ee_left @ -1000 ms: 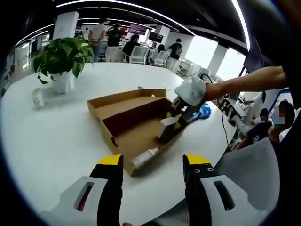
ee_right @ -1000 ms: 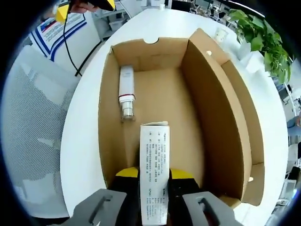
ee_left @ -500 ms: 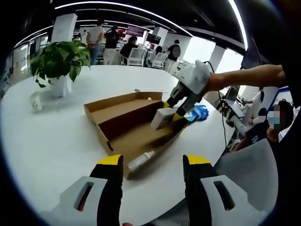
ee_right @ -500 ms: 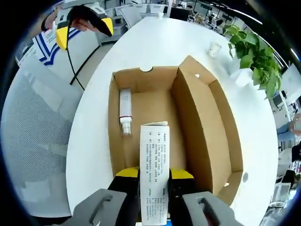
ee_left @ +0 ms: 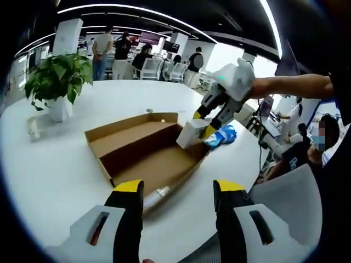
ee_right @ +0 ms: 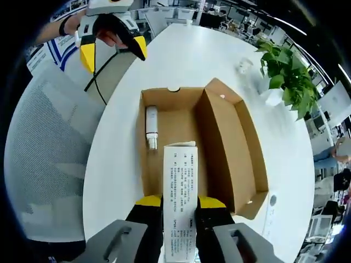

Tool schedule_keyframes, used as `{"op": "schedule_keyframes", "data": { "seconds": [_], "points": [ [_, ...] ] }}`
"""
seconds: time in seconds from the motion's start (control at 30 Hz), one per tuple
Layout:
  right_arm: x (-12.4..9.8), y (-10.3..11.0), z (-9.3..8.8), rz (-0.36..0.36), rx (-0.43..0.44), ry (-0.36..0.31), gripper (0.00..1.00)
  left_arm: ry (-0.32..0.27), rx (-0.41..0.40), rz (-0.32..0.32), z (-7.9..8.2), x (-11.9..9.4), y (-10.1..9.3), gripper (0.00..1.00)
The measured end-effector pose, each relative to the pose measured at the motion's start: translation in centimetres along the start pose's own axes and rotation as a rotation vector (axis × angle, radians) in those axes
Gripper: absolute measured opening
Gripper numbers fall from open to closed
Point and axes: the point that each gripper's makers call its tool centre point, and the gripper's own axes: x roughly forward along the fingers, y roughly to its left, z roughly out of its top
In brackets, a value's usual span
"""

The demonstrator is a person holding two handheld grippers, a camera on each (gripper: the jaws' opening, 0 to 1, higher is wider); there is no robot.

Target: Operate the shoe box by opening the lid, removing the specified soft item, and placing it in the target area until the item is outside and the box remains undamaged.

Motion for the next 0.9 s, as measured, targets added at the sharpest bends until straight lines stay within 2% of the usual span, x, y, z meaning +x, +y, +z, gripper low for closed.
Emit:
{"op": "schedule_keyframes", "data": {
  "seconds": [0.13, 0.27, 0.43, 0.53, 0.6, 0.73, 0.9],
  "points": [
    [-1.0, 0.3, -1.7, -0.017, 0.021, 0.001, 0.17, 0.006, 0.011, -0.016, 0.2, 0.7, -1.0, 0.52],
    [-1.7, 1.2, -4.2, -0.029, 0.063, 0.009, 0.17, 0.028, 0.030, -0.039, 0.1, 1.8, -2.3, 0.52],
    [-2.6, 2.4, -7.9, -0.041, 0.120, 0.023, 0.17, 0.047, 0.049, -0.070, 0.3, 3.3, -3.7, 0.52],
    [-3.0, 3.1, -10.7, -0.056, 0.200, 0.018, 0.17, 0.053, 0.062, -0.092, 0.8, 4.3, -4.5, 0.52],
    [-3.2, 3.6, -11.9, -0.061, 0.215, 0.027, 0.17, 0.059, 0.069, -0.103, 1.0, 4.8, -4.9, 0.52],
    [-3.8, 5.3, -14.9, -0.077, 0.246, 0.053, 0.17, 0.072, 0.086, -0.127, 1.3, 6.0, -5.7, 0.52],
    [-4.3, 7.4, -18.4, -0.084, 0.325, 0.064, 0.17, 0.101, 0.109, -0.173, 1.3, 8.1, -7.7, 0.52]
  ]
}}
